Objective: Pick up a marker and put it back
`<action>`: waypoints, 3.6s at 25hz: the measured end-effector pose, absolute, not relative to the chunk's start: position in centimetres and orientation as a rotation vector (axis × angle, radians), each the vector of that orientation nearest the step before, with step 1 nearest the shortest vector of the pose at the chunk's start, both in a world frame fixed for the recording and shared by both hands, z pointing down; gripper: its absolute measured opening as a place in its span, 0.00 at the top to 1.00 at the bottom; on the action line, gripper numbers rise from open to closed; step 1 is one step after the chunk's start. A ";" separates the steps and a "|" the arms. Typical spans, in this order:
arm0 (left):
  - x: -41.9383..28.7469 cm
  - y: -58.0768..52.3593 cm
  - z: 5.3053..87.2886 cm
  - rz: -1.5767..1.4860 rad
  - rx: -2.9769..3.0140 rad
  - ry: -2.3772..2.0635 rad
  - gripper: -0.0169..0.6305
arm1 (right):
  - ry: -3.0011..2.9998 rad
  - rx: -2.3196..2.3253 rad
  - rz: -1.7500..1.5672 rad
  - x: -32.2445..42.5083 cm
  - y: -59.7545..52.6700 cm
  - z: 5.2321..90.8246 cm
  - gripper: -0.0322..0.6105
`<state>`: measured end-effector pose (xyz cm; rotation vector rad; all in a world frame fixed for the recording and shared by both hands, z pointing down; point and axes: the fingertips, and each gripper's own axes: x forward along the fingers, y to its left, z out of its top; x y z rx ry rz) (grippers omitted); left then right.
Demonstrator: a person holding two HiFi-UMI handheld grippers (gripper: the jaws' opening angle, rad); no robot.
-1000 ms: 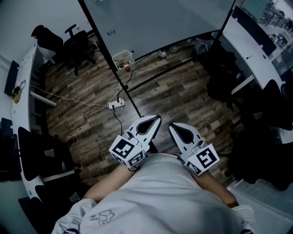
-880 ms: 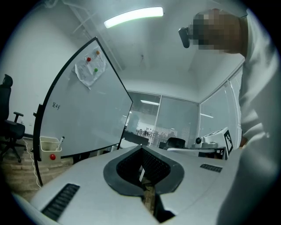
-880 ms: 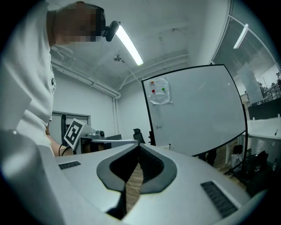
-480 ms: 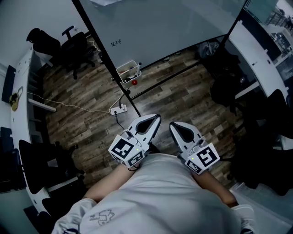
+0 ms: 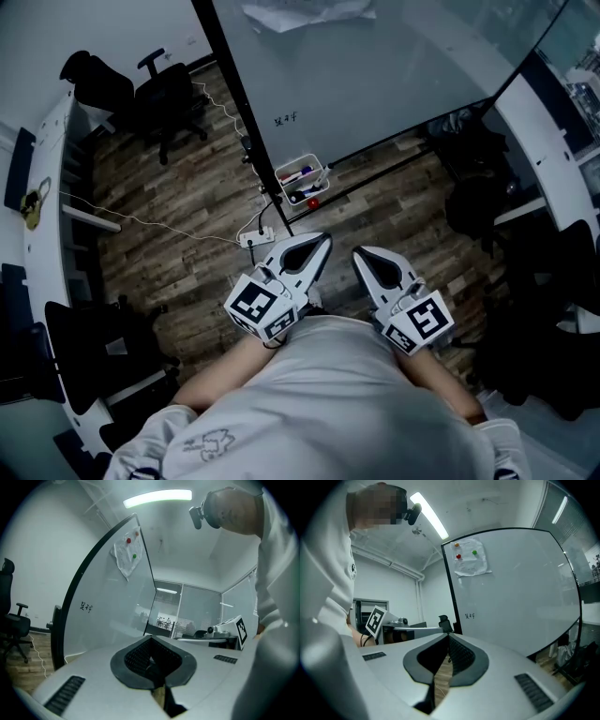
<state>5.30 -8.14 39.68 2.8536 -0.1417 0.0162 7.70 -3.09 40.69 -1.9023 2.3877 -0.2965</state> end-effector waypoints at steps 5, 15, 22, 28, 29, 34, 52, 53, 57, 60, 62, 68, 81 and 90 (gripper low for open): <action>4.5 -12.3 39.3 0.011 2.861 -0.141 0.97 | 2.417 -1.922 -0.240 6.7 -7.3 39.9 0.93; 4.2 -15.8 40.1 -0.003 2.888 -0.149 0.97 | 2.376 -1.948 -0.278 7.8 -11.4 41.4 0.93; 4.9 -17.9 40.3 0.002 2.882 -0.193 0.97 | 2.347 -1.971 -0.354 10.1 -13.9 43.6 0.93; 6.4 -19.0 40.8 0.018 2.915 -0.199 0.97 | 2.362 -1.953 -0.434 12.0 -15.9 46.2 0.93; 6.7 -19.3 41.1 0.027 2.914 -0.207 0.97 | 2.372 -1.952 -0.438 12.3 -16.2 46.5 0.93; 8.1 -20.9 43.1 0.085 2.884 -0.254 0.97 | 2.388 -1.976 -0.472 14.2 -17.9 48.5 0.93; 13.0 -24.6 49.2 0.236 2.786 -0.370 0.97 | 2.521 -1.907 -0.665 17.7 -22.7 53.9 0.80; 13.1 -24.8 49.4 0.240 2.782 -0.375 0.97 | 2.532 -1.897 -0.670 17.7 -22.9 54.1 0.80; 13.3 -25.3 49.8 0.253 2.765 -0.402 0.97 | 2.547 -1.854 -0.719 17.7 -23.4 55.1 0.80; 13.4 -25.5 50.2 0.263 2.754 -0.411 0.97 | 2.553 -1.836 -0.735 17.6 -24.0 55.4 0.80; 13.3 -25.6 50.5 0.270 2.748 -0.419 0.97 | 2.571 -1.820 -0.751 17.3 -24.3 55.8 0.80; 13.0 -26.0 50.9 0.275 2.730 -0.436 0.97 | 2.581 -1.816 -0.791 17.1 -24.5 56.7 0.80; 12.8 -26.1 50.4 0.267 2.750 -0.428 0.97 | 2.609 -1.837 -0.703 17.1 -24.6 55.3 0.83; 12.0 -26.0 47.6 0.207 2.819 -0.413 0.97 | 2.563 -1.858 -0.562 17.5 -24.3 51.0 0.84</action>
